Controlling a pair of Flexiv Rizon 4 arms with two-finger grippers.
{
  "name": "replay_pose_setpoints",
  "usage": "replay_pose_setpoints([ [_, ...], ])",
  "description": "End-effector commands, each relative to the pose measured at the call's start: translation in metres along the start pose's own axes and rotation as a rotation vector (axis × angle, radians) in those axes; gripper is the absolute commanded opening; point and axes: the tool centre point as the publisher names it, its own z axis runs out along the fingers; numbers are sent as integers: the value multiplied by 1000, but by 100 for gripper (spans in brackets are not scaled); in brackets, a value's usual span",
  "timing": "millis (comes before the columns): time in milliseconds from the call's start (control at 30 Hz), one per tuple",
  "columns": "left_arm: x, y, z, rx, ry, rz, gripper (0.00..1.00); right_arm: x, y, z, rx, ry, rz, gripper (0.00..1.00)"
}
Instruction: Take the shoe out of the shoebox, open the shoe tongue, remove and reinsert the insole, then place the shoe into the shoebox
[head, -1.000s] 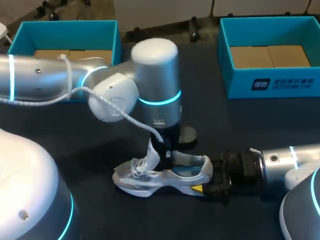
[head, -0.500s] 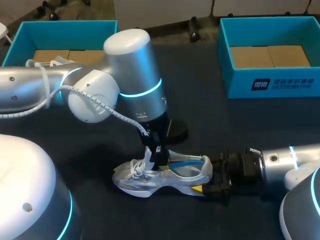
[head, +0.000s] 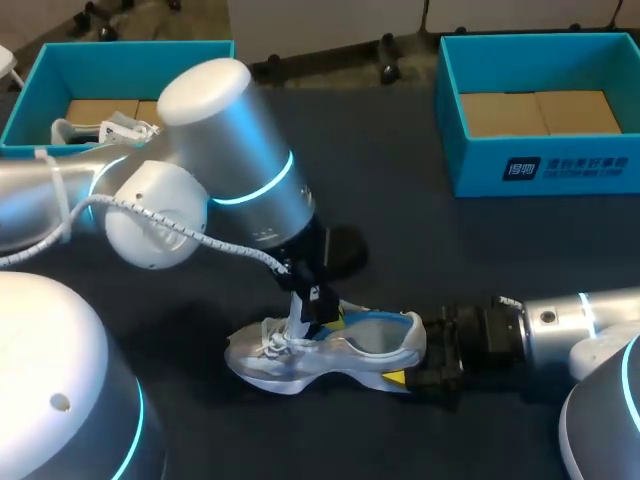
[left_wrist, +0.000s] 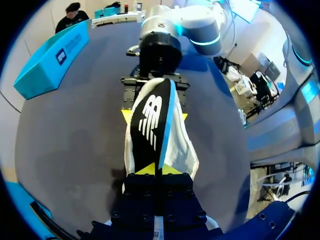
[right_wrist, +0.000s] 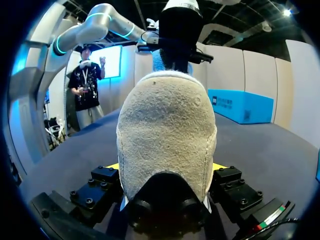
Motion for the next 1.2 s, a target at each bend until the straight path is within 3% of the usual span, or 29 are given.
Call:
replay_pose_setpoints([
  [33, 1, 4, -1, 23, -4, -6, 0, 0, 2, 1, 7, 2, 1, 0],
  [367, -2, 11, -6, 45, -42, -53, 0, 0, 2, 1, 7, 2, 1, 0],
  [833, 6, -38, 4, -11, -139, -10, 1, 0, 2, 1, 7, 2, 1, 0],
  [867, 6, -39, 5, -16, -140, -8, 8, 0, 2, 1, 7, 2, 1, 0],
  [967, 5, -42, 8, -29, -154, -2, 51, 0, 2, 1, 7, 2, 1, 0],
  [1000, 5, -42, 8, -30, -155, -1, 57, 0, 2, 1, 7, 2, 1, 0],
  [1200, 18, -34, -4, -15, -166, 35, 65, 0, 2, 1, 7, 2, 1, 0],
])
